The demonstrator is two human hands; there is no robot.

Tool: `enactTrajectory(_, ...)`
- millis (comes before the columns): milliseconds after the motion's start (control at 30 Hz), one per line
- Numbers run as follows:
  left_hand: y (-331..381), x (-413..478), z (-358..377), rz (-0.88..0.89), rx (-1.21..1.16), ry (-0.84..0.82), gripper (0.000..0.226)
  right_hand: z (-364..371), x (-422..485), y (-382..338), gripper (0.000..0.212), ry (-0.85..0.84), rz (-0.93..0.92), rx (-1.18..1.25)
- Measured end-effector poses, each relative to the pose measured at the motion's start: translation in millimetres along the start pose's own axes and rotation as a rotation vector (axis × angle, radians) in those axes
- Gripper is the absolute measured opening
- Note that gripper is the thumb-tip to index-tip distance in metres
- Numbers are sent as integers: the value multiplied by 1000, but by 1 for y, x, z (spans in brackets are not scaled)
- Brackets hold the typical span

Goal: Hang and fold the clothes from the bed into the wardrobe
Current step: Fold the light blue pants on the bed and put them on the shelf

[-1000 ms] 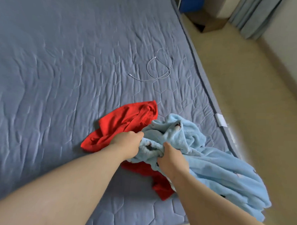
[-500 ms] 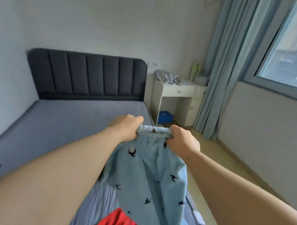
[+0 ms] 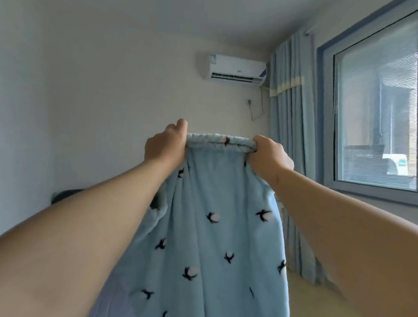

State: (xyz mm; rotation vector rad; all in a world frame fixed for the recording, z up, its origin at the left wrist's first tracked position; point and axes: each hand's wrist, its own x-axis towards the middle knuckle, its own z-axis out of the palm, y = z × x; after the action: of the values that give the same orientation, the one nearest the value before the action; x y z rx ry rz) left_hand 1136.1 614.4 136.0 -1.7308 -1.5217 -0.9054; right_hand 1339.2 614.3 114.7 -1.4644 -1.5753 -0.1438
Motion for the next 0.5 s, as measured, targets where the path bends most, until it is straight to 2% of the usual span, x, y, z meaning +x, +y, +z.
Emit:
enactTrajectory(100, 11, 18, -23, -16, -82, 152, 18, -23, 14, -14, 15, 131, -17, 88)
enactTrajectory(167, 16, 28, -32, 26, -235, 125, 12, -31, 20, -16, 15, 178, -25, 153)
enactTrajectory(233, 17, 29, -37, 74, -357, -22, 11, -31, 18, -9, 13, 121, -9, 234)
enactTrajectory(300, 10, 18, -32, 112, -363, -249, 16, -23, 9, 4, 11, -8, -16, 245)
enactTrajectory(367, 0, -2, -16, 121, -335, -466, 21, -9, -5, 20, 22, -142, -46, 201)
enactTrajectory(433, -9, -25, 4, 67, -363, -576, 21, 9, -24, 30, 26, -268, -49, 240)
enactTrajectory(500, -12, -48, 23, -30, -426, -608, 18, 28, -44, 36, 20, -359, -7, 365)
